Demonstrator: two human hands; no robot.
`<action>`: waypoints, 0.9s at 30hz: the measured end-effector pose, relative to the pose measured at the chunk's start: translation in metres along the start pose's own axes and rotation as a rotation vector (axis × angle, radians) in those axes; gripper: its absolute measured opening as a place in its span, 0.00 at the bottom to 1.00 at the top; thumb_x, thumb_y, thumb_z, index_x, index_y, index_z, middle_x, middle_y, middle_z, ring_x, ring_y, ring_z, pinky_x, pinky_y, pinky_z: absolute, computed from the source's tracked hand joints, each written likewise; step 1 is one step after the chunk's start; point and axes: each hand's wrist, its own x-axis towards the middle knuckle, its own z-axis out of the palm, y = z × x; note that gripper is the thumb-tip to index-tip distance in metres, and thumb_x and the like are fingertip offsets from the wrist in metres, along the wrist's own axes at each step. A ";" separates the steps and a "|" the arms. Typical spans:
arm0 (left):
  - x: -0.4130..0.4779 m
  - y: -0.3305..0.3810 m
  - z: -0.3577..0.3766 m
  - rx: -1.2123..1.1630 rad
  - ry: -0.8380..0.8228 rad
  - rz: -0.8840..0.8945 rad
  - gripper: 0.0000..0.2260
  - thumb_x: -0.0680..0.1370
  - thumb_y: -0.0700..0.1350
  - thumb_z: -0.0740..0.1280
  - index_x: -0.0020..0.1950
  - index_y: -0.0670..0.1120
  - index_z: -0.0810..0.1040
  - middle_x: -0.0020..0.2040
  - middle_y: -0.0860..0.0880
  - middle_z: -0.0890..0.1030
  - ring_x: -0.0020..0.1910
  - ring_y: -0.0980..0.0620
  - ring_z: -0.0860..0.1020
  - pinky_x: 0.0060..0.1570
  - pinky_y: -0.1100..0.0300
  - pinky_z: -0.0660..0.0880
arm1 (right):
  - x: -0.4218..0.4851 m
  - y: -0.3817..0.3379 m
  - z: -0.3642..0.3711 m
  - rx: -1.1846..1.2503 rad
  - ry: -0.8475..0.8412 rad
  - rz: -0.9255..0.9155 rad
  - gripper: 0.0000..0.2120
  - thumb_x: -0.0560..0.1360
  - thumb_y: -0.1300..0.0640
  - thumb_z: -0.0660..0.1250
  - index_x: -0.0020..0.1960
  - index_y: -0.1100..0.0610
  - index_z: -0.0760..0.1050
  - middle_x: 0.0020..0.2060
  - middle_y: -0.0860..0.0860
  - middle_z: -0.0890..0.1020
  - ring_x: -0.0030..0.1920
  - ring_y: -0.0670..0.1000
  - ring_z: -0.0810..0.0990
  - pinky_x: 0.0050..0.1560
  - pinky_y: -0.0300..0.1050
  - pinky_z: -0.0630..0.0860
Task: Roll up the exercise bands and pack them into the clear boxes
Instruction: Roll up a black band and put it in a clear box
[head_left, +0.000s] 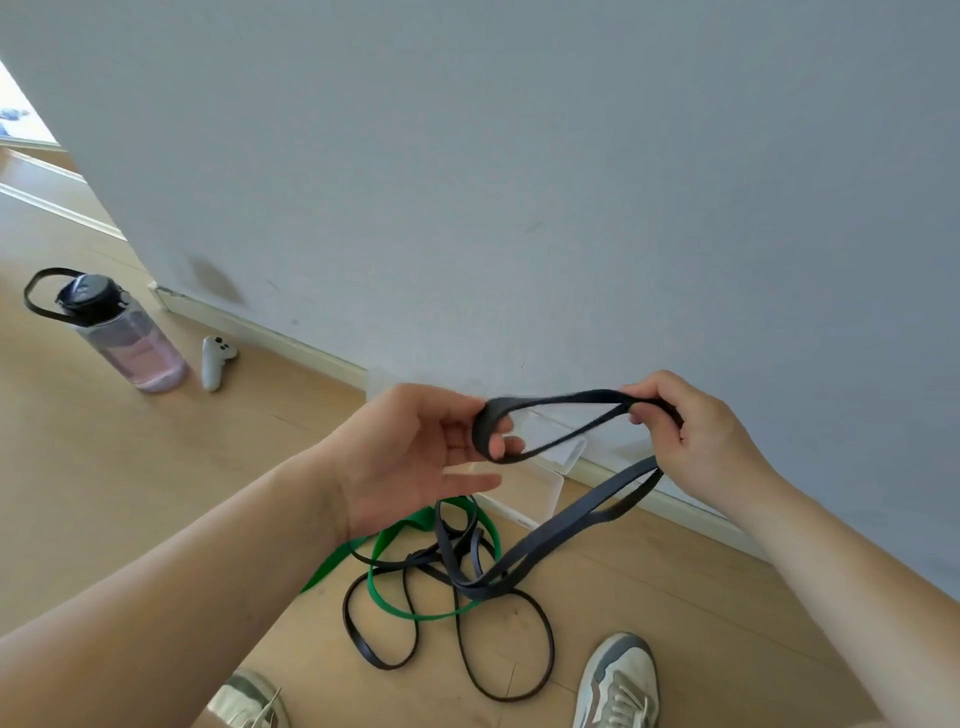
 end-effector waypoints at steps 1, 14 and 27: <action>0.002 -0.001 0.000 0.032 0.014 0.023 0.11 0.82 0.42 0.62 0.45 0.43 0.83 0.41 0.43 0.80 0.58 0.43 0.83 0.67 0.44 0.75 | 0.000 -0.001 -0.003 0.015 0.011 0.013 0.12 0.83 0.62 0.64 0.54 0.47 0.80 0.42 0.46 0.83 0.40 0.47 0.77 0.40 0.32 0.71; 0.009 -0.023 0.005 1.313 0.271 0.524 0.42 0.73 0.62 0.75 0.82 0.63 0.56 0.75 0.63 0.69 0.72 0.64 0.68 0.69 0.64 0.67 | -0.019 -0.057 0.014 -0.096 0.039 -0.291 0.08 0.82 0.61 0.62 0.58 0.53 0.77 0.40 0.33 0.75 0.42 0.36 0.76 0.43 0.27 0.69; 0.004 -0.029 0.021 1.173 0.350 0.537 0.24 0.75 0.41 0.67 0.67 0.63 0.78 0.34 0.59 0.80 0.28 0.56 0.75 0.31 0.63 0.76 | -0.015 -0.057 0.015 -0.270 0.141 -0.221 0.06 0.83 0.61 0.61 0.57 0.54 0.74 0.45 0.47 0.81 0.41 0.50 0.78 0.40 0.56 0.80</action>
